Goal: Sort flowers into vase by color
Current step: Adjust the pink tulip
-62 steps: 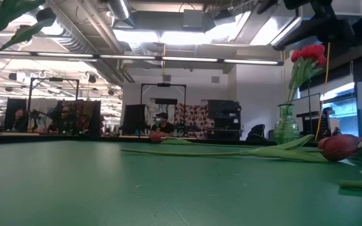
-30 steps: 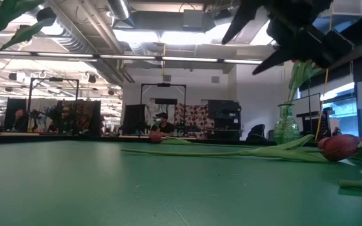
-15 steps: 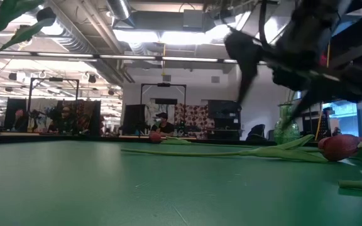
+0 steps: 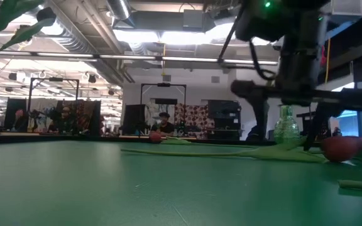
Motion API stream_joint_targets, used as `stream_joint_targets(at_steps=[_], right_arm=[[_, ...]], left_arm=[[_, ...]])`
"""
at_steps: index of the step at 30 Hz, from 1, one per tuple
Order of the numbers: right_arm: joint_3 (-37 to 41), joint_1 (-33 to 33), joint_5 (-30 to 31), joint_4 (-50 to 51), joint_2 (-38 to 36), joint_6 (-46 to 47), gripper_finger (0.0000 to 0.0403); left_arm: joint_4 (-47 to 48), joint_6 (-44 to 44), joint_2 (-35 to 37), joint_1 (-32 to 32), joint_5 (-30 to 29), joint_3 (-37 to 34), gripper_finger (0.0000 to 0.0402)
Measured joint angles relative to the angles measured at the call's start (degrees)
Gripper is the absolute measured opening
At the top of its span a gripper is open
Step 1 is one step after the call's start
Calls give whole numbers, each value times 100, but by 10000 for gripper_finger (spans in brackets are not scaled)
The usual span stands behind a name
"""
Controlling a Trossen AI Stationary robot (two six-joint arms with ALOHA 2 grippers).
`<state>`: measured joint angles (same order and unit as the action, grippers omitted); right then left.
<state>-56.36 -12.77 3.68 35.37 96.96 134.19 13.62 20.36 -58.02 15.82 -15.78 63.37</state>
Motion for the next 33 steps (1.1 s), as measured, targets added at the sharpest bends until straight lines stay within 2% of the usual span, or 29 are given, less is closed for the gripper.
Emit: stream_joint_targets(at_steps=[4, 11, 16, 21, 24, 27, 31, 33], right_arm=[[-17, 47, -333, -561, 259, -61, 244], [-22, 47, -497, -536, 352, 4, 168], [-227, 96, -127, -440, 375, -534, 96], [-656, 236, 567, -464, 359, -1466, 11], [-888, 370, 625, -469, 359, -2158, 14], [-1135, 492, 931, -480, 359, -3098, 9], [-1322, 538, 1128, -1306, 356, -4808, 7], [-1321, 522, 1129, -1697, 407, -5315, 8]], left_arm=[[62, 22, -2, 69, 6, 0, 218], [99, 20, -2, 259, 13, 0, 218], [98, 13, -2, 279, 19, 0, 218], [89, 7, -2, 273, 17, 0, 218], [79, 6, 24, 272, 3, 0, 218], [83, 9, 94, 269, -5, 0, 218], [94, 96, 295, 269, -7, 0, 218], [95, 158, 379, 269, -8, 0, 218]])
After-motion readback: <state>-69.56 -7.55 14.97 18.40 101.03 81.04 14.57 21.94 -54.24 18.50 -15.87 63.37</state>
